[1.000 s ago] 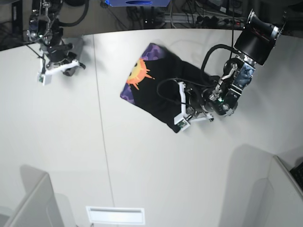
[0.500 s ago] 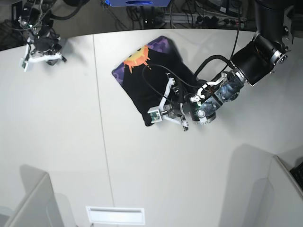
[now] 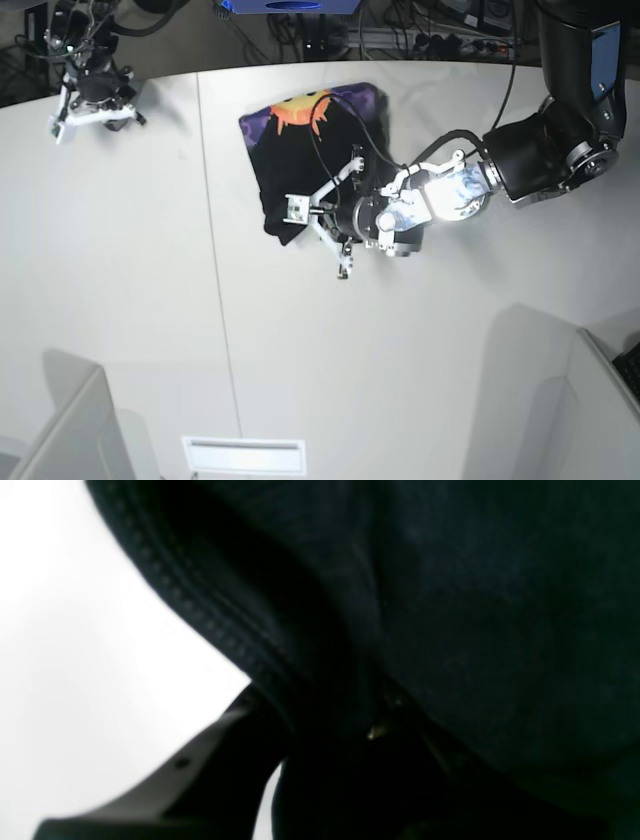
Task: Fold the T-shirt properly
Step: 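Grasp the folded shirt edge with the left gripper and rotate it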
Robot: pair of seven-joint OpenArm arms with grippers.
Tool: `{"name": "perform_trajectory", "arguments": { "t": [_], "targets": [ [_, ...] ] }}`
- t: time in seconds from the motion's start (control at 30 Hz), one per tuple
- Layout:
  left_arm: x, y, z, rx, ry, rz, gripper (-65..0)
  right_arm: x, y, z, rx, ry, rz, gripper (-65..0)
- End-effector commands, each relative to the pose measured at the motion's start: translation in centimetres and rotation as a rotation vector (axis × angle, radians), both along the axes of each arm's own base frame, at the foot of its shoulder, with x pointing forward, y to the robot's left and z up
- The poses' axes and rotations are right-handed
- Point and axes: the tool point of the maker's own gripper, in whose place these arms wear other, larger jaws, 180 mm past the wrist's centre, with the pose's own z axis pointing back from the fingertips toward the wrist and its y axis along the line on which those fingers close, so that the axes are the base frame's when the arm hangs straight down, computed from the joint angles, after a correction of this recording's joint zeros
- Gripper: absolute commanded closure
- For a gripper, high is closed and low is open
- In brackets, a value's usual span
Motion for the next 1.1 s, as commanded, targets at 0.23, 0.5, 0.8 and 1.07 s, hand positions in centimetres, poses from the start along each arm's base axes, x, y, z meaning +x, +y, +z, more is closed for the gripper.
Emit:
{"name": "perform_trajectory", "arguments": {
  "t": [0.23,0.5,0.8,1.07],
  "targets": [
    [1.4,-1.2,0.1,0.046,-0.055,-0.068,0.0,0.3,-0.4,0.6,-0.02,-0.02,0.008,0.0],
    [0.7,-2.4,-0.1,0.027,-0.04,-0.073,0.0,0.3,-0.4,0.6,-0.019,-0.019,0.008,0.0],
    [0.4,-3.2,0.1,0.009,-0.039,-0.085,0.0,0.3,-0.4,0.6,-0.019,-0.02,0.008,0.0],
    [0.5,-3.4,0.3,0.006,-0.043,-0.088,0.0,0.4,-0.3,0.6,-0.018,-0.02,0.009,0.0]
  ]
}}
